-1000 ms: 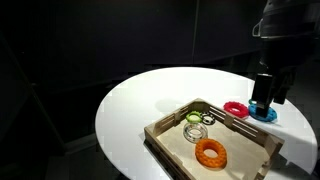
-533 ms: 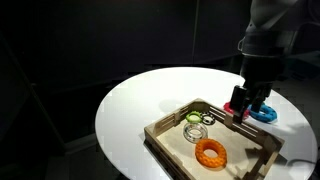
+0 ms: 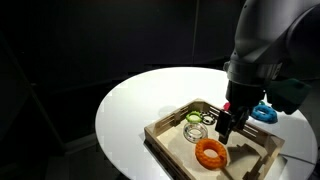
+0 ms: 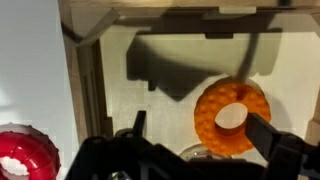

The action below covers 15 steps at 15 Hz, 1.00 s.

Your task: Pick up the orange ring from the tray and put it on the rings on the table

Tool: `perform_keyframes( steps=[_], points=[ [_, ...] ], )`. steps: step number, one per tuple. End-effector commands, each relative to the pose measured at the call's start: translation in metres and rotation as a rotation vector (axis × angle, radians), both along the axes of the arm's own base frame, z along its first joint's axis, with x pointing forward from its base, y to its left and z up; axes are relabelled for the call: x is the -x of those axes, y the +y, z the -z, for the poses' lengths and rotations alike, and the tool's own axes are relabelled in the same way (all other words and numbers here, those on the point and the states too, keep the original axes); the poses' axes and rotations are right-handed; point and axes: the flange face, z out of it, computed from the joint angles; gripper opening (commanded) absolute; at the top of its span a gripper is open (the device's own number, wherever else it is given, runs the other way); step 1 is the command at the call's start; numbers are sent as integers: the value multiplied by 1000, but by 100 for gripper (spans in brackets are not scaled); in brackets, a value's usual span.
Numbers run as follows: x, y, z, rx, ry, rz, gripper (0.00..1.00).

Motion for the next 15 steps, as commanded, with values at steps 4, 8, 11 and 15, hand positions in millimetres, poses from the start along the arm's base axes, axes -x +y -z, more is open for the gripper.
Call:
perform_keyframes(
  steps=[4, 8, 11, 15],
  points=[
    [-9, 14, 15, 27, -65, -38, 100],
    [-12, 19, 22, 44, -87, -49, 100],
    [-15, 24, 29, 54, -84, -56, 91],
    [-17, 28, 37, 61, -74, -59, 84]
  ],
)
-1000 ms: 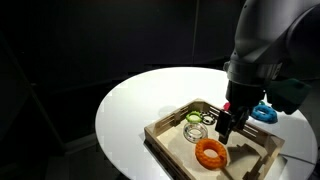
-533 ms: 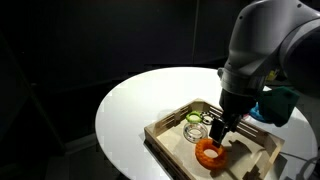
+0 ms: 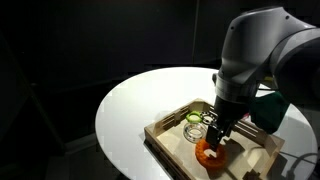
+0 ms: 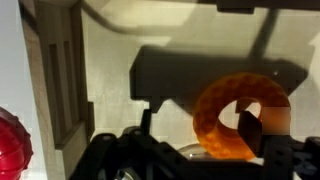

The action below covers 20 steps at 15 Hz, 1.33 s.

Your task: Pick up the orange ring from the tray and put it on the rings on the table

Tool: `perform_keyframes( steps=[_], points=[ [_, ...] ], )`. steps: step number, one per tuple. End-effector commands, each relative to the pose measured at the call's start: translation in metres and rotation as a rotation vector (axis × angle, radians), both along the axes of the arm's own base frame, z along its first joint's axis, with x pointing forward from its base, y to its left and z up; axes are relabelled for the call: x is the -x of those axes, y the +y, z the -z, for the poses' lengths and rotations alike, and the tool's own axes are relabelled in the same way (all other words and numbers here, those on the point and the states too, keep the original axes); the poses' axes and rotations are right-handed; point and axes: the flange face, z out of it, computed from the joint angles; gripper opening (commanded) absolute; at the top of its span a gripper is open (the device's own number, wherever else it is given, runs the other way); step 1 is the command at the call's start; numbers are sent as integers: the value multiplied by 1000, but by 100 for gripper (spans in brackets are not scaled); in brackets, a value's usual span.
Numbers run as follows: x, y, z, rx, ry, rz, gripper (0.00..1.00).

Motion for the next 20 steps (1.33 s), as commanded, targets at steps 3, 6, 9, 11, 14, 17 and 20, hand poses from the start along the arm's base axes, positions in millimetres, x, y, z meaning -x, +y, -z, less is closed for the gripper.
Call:
perform_keyframes(
  steps=[3, 6, 9, 11, 14, 17, 20],
  points=[
    [-9, 9, 6, 11, -6, 8, 67],
    [-10, 10, 7, 11, -3, 10, 45],
    [-10, 10, 2, 9, -2, 15, 19],
    [-10, 9, -4, 5, -9, 22, 5],
    [-13, 5, -18, -12, -24, 37, 8],
    [-15, -4, -39, -24, -53, 59, 4],
    [-19, -19, -58, -18, -78, 96, 6]
  ],
)
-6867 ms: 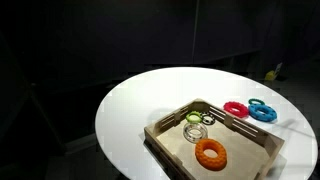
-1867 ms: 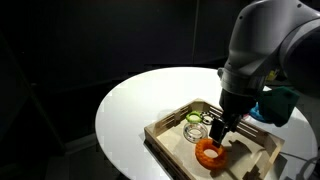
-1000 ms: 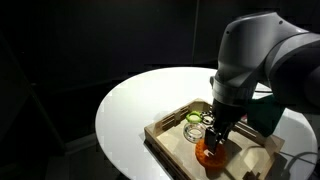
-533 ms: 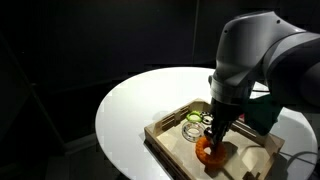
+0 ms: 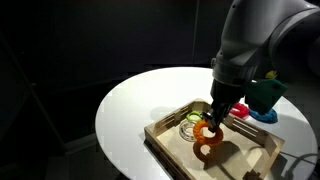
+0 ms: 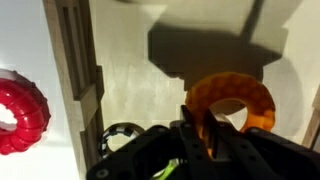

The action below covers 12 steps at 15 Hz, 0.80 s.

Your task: Pick up the orange ring from the tray and put it on the rings on the table

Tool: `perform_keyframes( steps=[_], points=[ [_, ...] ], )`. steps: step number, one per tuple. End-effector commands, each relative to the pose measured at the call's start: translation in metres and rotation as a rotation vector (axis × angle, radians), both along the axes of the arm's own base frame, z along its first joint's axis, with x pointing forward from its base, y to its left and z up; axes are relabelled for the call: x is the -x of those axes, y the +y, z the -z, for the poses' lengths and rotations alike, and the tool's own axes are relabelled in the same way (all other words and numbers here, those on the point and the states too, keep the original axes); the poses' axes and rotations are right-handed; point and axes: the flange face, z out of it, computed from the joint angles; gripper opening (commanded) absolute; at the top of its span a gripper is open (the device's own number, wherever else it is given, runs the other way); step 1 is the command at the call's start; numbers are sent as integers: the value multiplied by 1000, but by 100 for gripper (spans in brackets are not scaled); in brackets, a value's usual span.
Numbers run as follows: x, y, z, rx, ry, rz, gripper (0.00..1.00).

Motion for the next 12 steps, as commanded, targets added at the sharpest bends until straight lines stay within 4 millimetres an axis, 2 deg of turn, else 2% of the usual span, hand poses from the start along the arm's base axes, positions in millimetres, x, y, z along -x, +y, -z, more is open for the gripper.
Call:
perform_keyframes(
  steps=[1, 5, 12],
  points=[
    [0, -23, -28, 10, -17, 73, 6],
    [-5, -65, -38, 41, -7, 180, 6],
    [-12, -148, -38, 80, 23, 381, 6]
  ],
)
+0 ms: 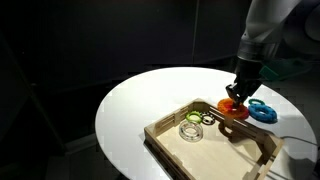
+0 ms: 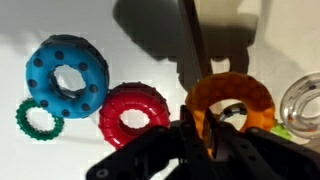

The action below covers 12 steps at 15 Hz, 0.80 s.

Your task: Pick up the orange ring from the tray and put it on the rings on the table

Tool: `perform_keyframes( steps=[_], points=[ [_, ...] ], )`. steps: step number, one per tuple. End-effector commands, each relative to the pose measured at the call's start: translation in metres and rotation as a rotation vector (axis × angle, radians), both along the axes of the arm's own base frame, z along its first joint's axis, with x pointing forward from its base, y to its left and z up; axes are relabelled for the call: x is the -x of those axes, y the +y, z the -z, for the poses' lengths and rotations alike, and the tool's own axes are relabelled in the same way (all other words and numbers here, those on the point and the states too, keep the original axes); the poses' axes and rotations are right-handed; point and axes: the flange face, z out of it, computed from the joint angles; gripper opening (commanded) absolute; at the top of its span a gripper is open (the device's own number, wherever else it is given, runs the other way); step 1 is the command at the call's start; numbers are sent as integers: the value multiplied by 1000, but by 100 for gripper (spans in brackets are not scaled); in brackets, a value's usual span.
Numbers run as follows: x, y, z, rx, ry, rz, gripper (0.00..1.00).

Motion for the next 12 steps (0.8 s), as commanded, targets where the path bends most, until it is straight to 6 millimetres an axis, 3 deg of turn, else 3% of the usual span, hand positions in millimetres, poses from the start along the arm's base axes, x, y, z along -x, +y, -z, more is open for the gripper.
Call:
perform_keyframes(
  steps=[1, 6, 12],
  points=[
    [6, -36, -7, 35, 5, 101, 6],
    [8, -73, 2, 60, 31, 202, 7],
    [13, -99, 12, 69, 57, 284, 7]
  ],
)
